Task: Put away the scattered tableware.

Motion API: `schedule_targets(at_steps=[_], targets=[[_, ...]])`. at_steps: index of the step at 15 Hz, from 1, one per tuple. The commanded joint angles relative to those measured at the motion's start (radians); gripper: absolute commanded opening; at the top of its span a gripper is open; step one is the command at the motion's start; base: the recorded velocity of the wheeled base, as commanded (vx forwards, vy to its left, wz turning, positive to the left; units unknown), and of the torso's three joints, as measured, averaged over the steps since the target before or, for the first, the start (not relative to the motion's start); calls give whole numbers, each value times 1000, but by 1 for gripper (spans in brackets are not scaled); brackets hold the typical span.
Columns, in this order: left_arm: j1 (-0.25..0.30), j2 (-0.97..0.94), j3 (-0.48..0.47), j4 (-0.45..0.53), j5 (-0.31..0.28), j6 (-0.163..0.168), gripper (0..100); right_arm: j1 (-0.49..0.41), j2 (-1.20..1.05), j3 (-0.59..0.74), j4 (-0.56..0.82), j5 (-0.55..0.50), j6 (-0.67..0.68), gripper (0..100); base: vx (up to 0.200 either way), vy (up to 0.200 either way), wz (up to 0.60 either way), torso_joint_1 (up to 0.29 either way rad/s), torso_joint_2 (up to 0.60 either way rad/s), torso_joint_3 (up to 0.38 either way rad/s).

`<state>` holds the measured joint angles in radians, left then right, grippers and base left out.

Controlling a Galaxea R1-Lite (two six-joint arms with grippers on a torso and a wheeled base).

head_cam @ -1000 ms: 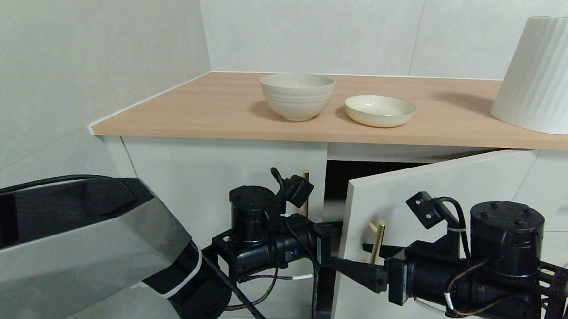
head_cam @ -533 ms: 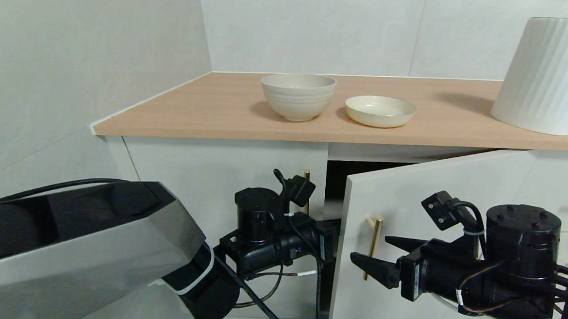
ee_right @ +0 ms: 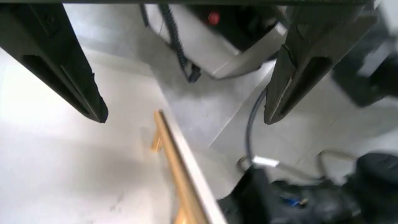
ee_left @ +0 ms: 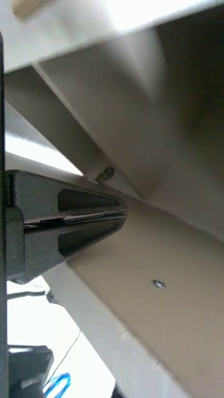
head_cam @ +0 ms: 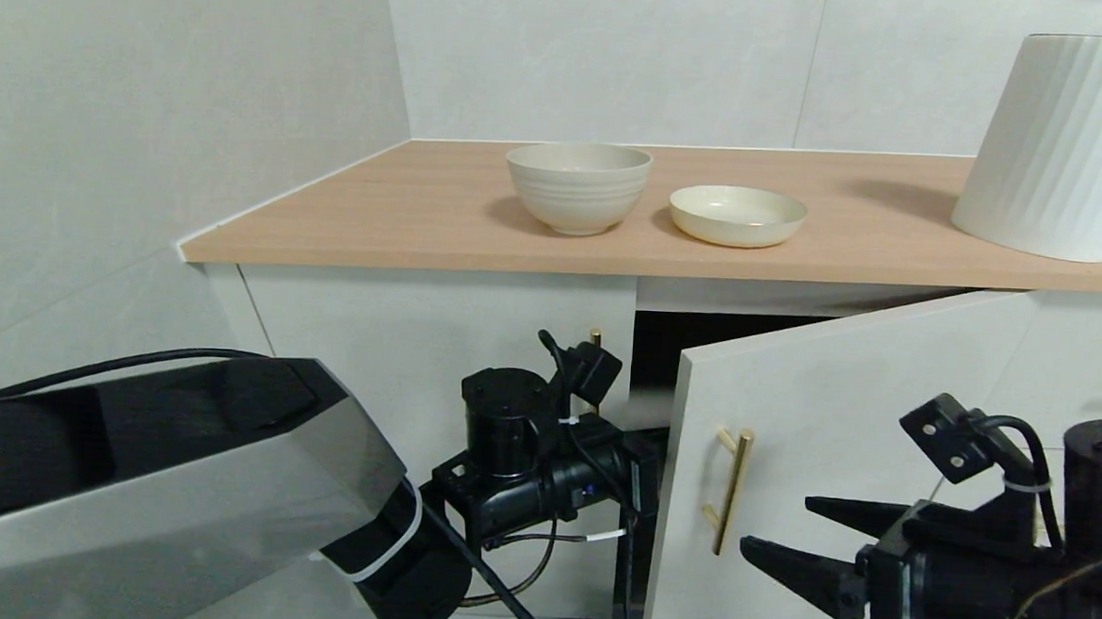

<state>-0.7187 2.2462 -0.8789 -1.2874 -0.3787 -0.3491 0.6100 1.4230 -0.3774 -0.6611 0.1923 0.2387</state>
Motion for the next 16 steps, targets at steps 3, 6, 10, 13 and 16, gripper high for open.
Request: schedule_targets(at_steps=[3, 6, 10, 13, 16], targets=[[-8, -2, 0, 0, 0, -1, 0, 20, -111, 57, 18, 16, 7, 100, 0, 0, 0, 0, 0, 0], [-13, 3, 1, 0, 0, -1, 0, 20, -111, 72, 18, 18, 7, 100, -67, 0, 0, 2, 1, 2], [-13, 4, 1, 0, 0, -2, 0, 20, -111, 72, 17, 19, 7, 100, -200, 0, 0, 5, 0, 2], [-15, 12, -5, -1, 0, -1, 0, 31, -111, 74, 18, 19, 7, 100, -67, 0, 0, -1, -1, 2], [-15, 24, -35, 2, -3, -1, 0, 31, -111, 74, 18, 19, 7, 100, 0, 0, 0, 0, 0, 0]])
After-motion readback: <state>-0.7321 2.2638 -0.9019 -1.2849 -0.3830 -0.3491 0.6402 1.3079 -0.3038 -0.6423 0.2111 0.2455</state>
